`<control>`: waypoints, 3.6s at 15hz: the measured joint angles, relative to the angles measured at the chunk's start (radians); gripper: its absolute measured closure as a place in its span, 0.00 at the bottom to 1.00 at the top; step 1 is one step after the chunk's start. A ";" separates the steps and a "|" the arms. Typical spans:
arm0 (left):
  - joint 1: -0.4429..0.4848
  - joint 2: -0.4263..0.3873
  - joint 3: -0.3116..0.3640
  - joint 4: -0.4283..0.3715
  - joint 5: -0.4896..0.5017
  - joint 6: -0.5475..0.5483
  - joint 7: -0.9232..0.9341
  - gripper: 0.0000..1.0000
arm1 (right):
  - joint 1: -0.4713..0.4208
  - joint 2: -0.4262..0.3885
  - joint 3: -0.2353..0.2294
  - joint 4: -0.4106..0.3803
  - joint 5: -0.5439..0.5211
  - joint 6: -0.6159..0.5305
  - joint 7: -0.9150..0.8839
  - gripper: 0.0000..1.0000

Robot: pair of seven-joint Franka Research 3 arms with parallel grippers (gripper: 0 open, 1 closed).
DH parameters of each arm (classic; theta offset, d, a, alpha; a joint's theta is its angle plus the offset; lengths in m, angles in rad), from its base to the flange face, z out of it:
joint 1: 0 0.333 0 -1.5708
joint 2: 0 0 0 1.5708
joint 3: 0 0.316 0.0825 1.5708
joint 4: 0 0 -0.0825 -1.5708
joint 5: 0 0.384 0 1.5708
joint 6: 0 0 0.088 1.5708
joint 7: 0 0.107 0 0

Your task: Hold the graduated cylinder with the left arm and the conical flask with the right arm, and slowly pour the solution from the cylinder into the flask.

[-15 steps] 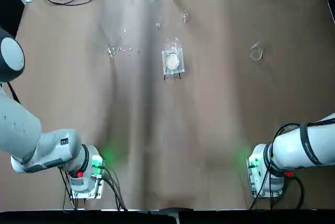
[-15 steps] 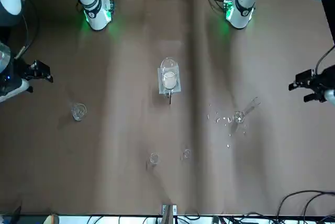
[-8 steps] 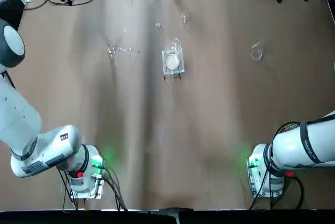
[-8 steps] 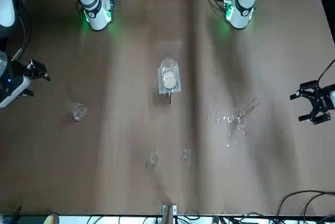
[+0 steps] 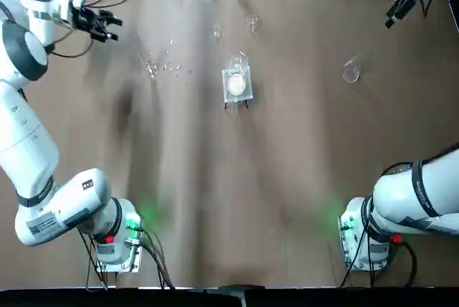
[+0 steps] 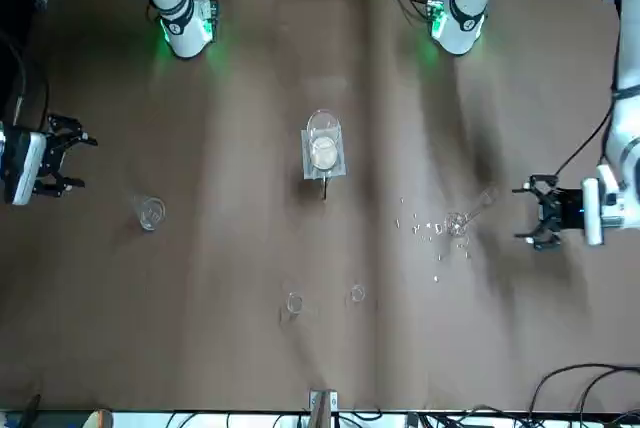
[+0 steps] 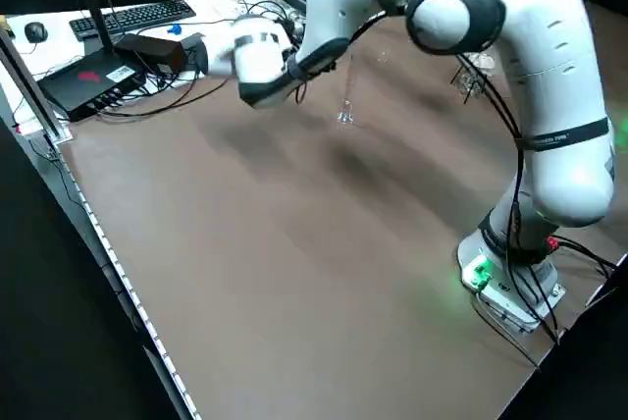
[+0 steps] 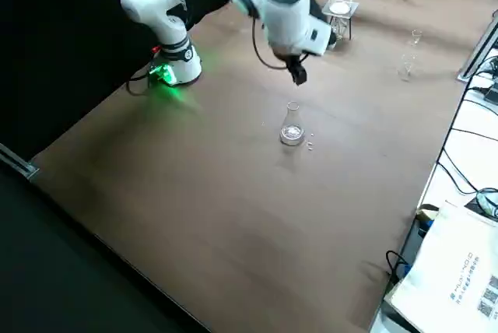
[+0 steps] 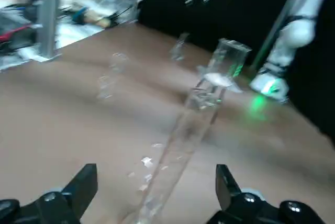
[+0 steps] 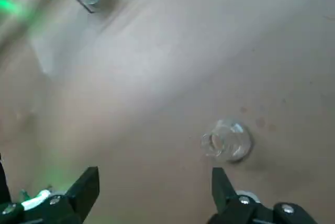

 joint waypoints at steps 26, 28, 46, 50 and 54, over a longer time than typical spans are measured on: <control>-0.028 0.136 -0.065 -0.006 -0.035 -0.023 0.390 0.00 | -0.309 0.520 0.001 0.007 0.631 -0.227 -1.097 0.16; -0.037 0.139 -0.065 -0.006 -0.035 0.002 0.390 0.00 | -0.309 0.540 0.004 0.009 0.644 -0.238 -1.126 0.16; -0.056 0.146 -0.065 -0.006 -0.035 0.018 0.390 0.56 | -0.307 0.612 0.053 0.015 0.693 -0.267 -1.271 0.23; -0.056 0.146 -0.065 -0.006 -0.035 0.019 0.390 0.62 | -0.308 0.617 0.052 0.016 0.697 -0.265 -1.294 0.23; -0.055 0.146 -0.065 -0.006 -0.035 0.019 0.390 0.65 | -0.308 0.621 0.052 0.018 0.705 -0.262 -1.298 0.23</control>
